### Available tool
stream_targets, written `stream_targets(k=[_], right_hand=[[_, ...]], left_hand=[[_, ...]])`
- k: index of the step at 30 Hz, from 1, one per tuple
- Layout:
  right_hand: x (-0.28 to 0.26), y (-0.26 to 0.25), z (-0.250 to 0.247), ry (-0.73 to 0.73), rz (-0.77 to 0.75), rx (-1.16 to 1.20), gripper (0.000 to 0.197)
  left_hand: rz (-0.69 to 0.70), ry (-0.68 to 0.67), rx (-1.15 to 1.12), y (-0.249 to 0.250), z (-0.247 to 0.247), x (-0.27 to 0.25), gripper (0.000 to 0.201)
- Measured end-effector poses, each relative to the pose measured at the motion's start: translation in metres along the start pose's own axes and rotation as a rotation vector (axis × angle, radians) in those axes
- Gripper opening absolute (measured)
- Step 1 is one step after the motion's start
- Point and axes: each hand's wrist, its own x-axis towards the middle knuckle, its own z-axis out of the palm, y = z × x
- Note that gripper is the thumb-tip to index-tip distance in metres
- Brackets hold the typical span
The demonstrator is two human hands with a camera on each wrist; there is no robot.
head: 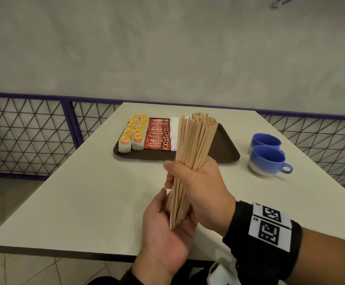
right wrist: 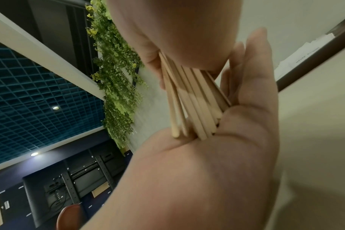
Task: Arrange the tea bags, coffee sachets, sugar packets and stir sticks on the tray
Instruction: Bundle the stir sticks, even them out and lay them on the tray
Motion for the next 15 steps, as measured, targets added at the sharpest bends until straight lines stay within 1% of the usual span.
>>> stream_targets(k=[3,5,8,9,10,13,15], right_hand=[[0.007,-0.002,-0.004,0.075,-0.03,0.032,0.017],[0.011,-0.004,-0.008,0.098,-0.038,0.04,0.013],[0.017,-0.005,-0.014,0.114,-0.029,-0.009,0.012],[0.019,-0.005,-0.017,0.121,-0.024,-0.034,0.012],[0.021,-0.005,-0.02,0.124,-0.019,-0.058,0.012],[0.025,-0.003,-0.027,0.106,0.033,-0.088,0.016],[0.022,-0.003,-0.031,0.038,0.09,-0.066,0.016]], left_hand=[[0.036,-0.009,0.055,-0.002,0.0,0.002,0.051],[0.071,-0.057,0.134,-0.005,0.001,0.0,0.046],[0.13,-0.162,0.296,-0.009,0.005,-0.002,0.027],[0.147,-0.192,0.376,-0.011,0.005,-0.001,0.026],[0.157,-0.205,0.463,-0.013,0.005,0.001,0.03],[0.165,-0.146,0.68,-0.018,0.007,0.004,0.033],[0.152,-0.106,0.767,-0.02,0.009,0.004,0.026]])
